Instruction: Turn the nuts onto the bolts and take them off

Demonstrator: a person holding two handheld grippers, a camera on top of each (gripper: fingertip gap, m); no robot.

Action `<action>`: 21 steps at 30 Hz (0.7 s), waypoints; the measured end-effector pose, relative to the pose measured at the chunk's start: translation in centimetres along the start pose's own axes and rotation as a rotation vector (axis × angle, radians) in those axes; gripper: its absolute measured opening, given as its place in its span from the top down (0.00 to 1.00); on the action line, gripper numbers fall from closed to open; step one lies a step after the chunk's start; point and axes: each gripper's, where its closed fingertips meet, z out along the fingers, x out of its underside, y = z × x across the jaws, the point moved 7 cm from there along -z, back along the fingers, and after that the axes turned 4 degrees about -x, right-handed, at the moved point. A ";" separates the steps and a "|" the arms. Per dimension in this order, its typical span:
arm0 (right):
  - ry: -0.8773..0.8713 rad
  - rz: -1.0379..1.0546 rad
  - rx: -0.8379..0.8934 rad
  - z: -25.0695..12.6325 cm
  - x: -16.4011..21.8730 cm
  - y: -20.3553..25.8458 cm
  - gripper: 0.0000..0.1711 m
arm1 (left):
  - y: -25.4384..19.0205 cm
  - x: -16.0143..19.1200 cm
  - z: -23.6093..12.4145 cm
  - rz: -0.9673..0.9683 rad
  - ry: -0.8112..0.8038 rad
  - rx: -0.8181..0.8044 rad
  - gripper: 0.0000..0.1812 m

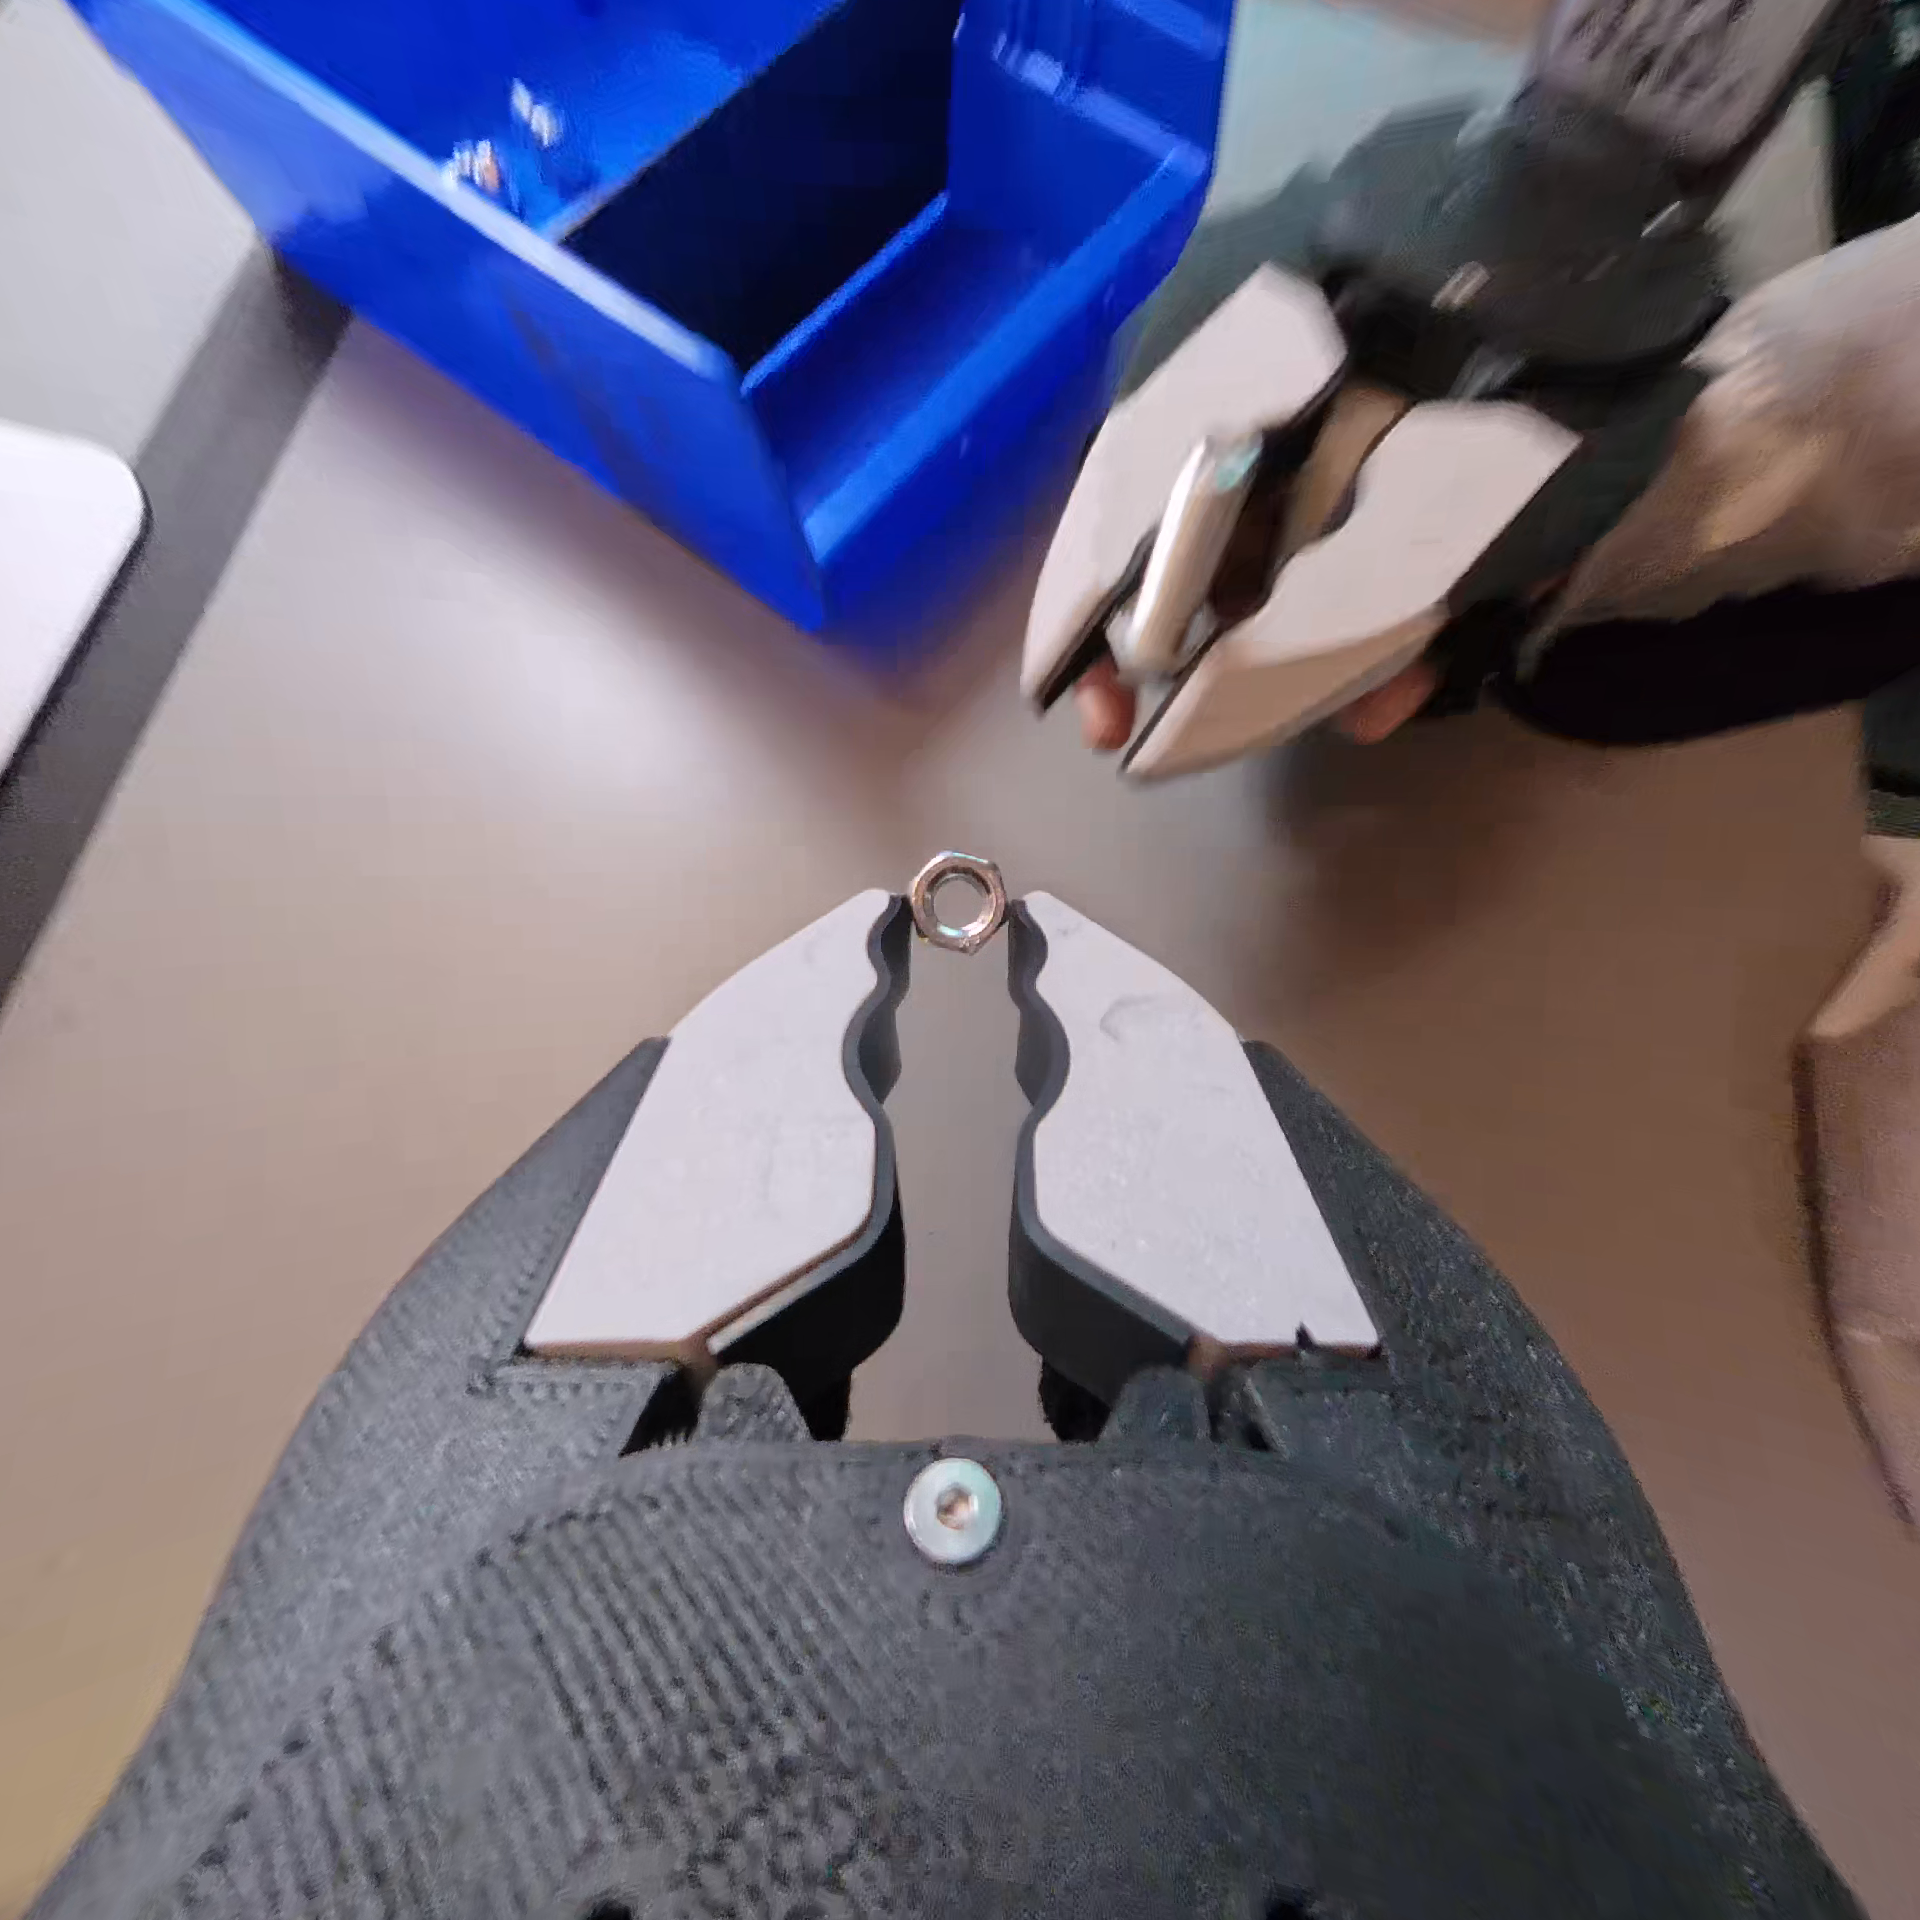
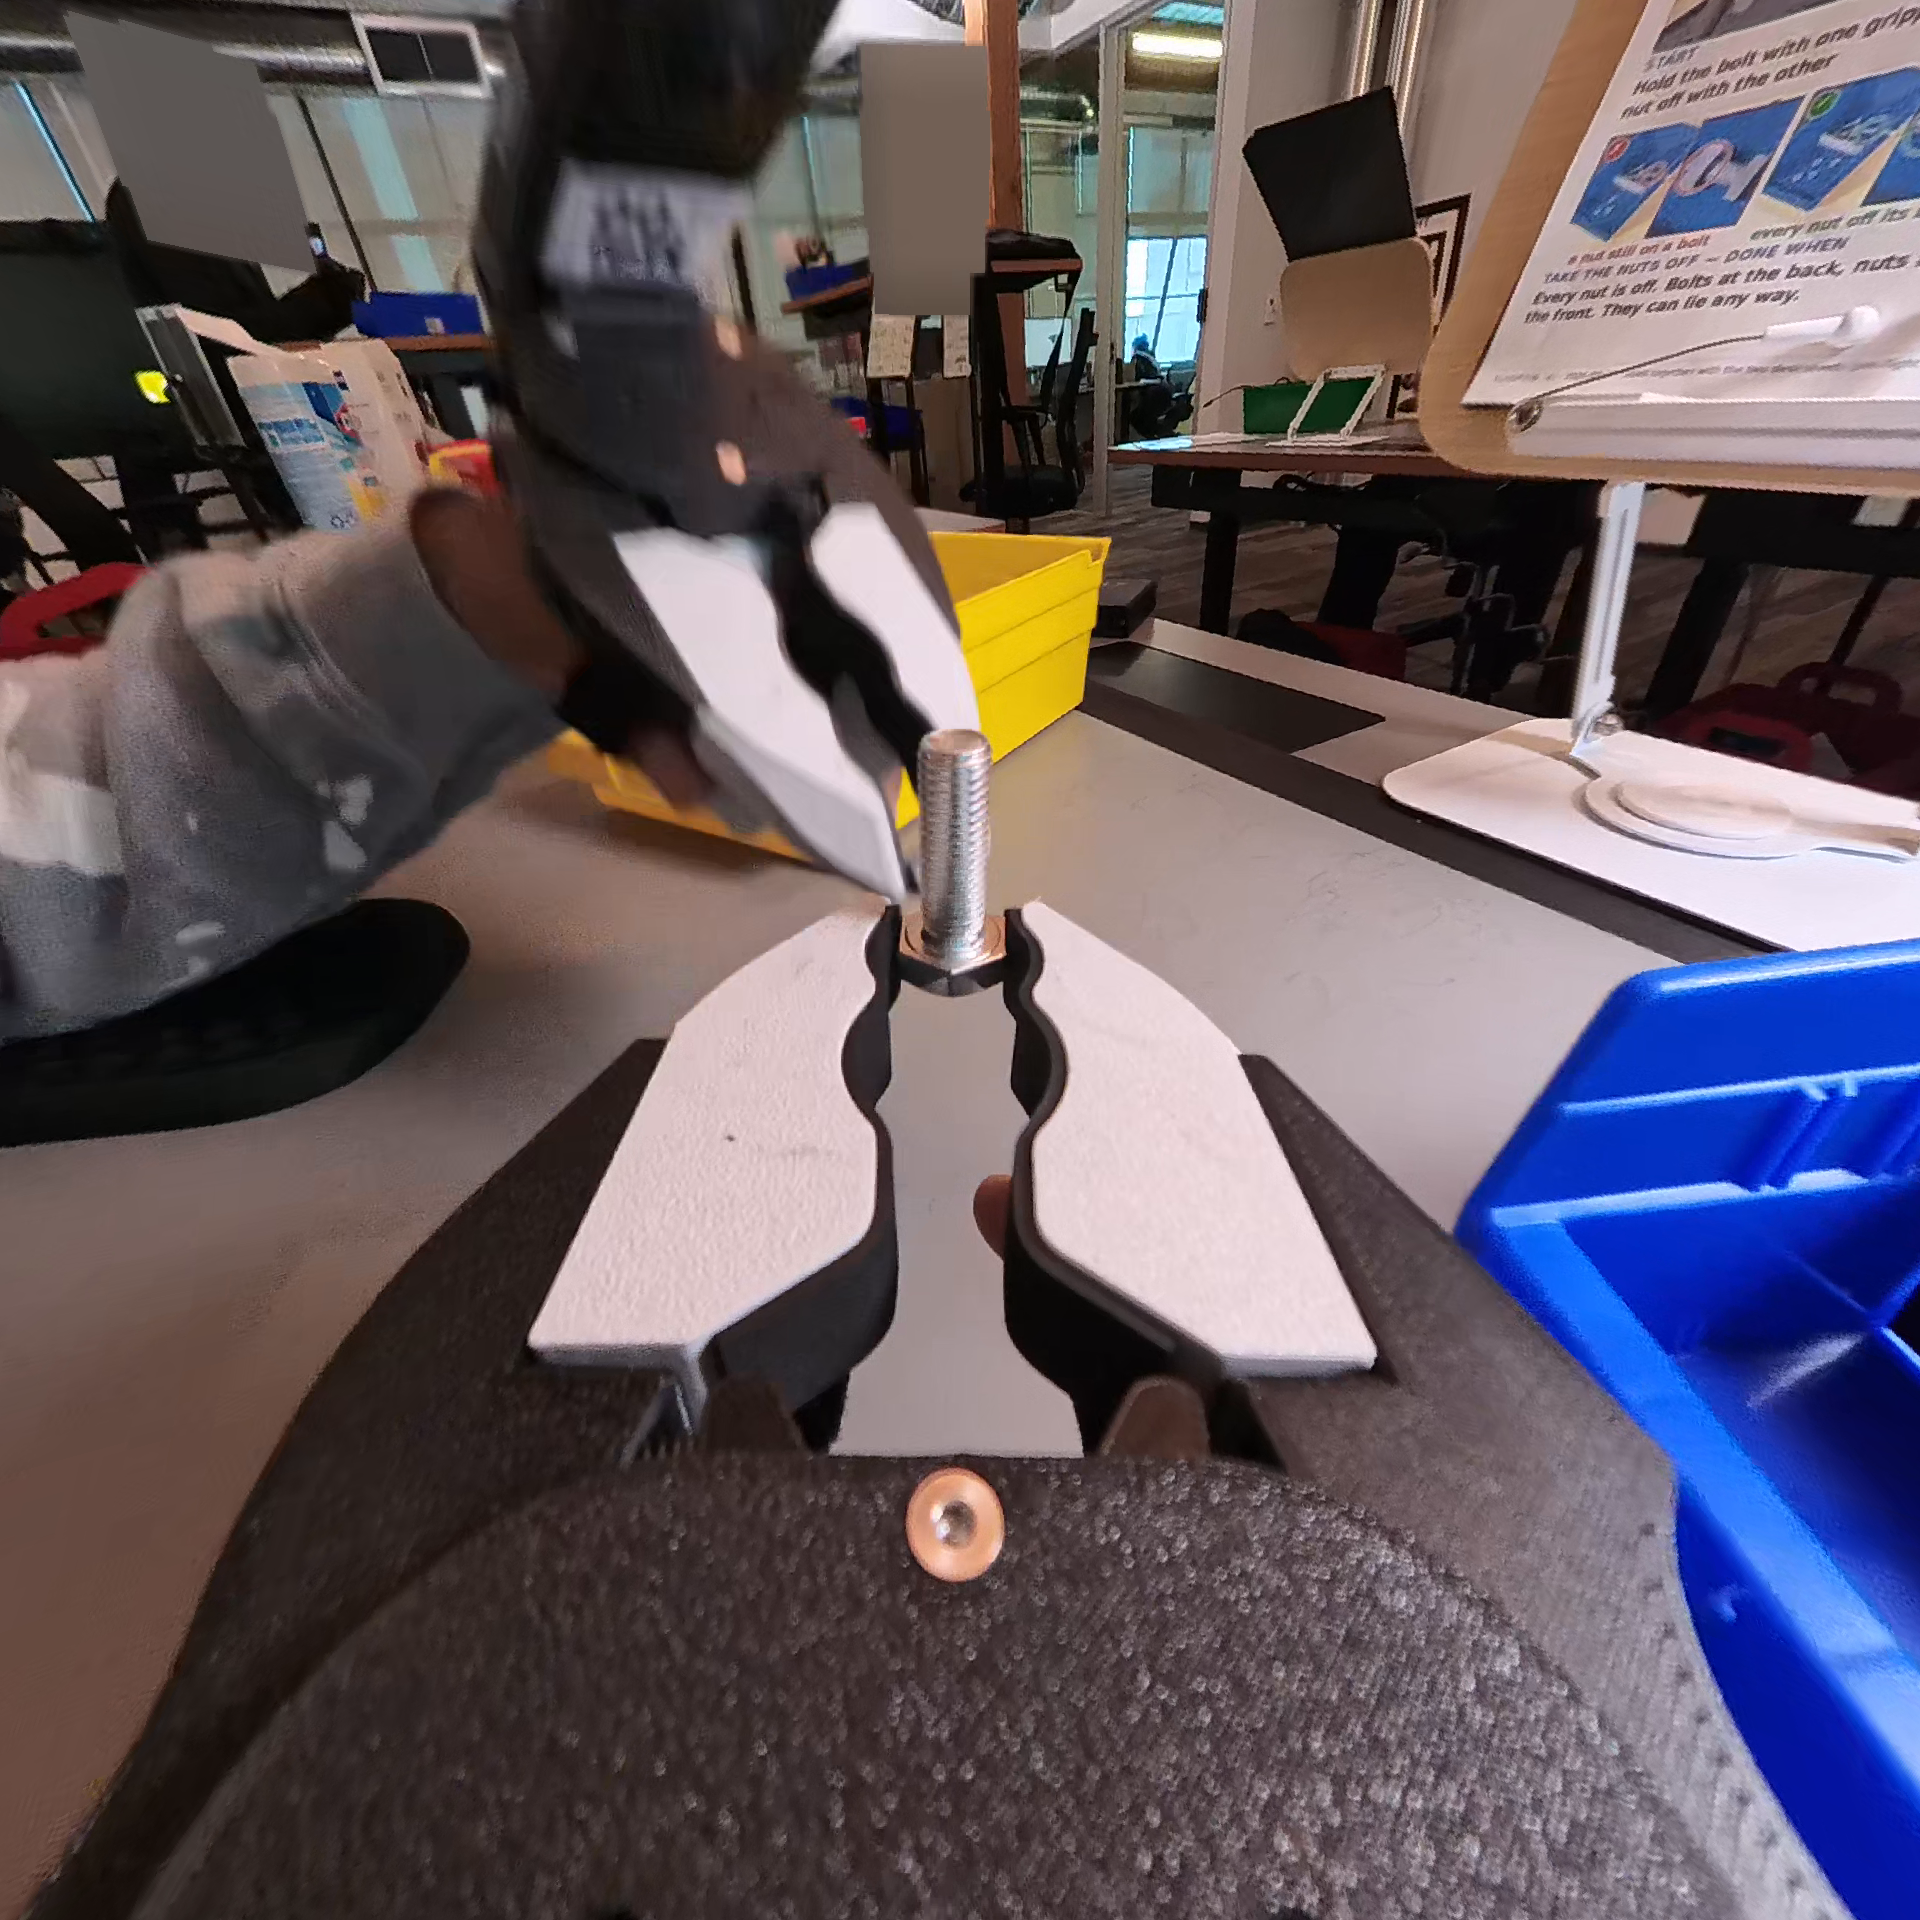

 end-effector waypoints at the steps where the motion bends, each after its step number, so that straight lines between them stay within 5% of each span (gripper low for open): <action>1: 0.011 0.000 -0.004 0.2 0.2 0.1 0.89 | -0.2 -1.2 -1.1 0.020 -0.017 0.012 0.90; 8: 0.065 -0.030 -0.022 1.2 0.9 1.2 0.89 | -2.5 -6.1 -3.5 0.181 0.077 0.087 0.90; 21: 0.102 -0.060 -0.023 1.5 1.1 1.9 0.89 | -3.8 -5.4 -0.9 0.245 0.222 0.108 0.90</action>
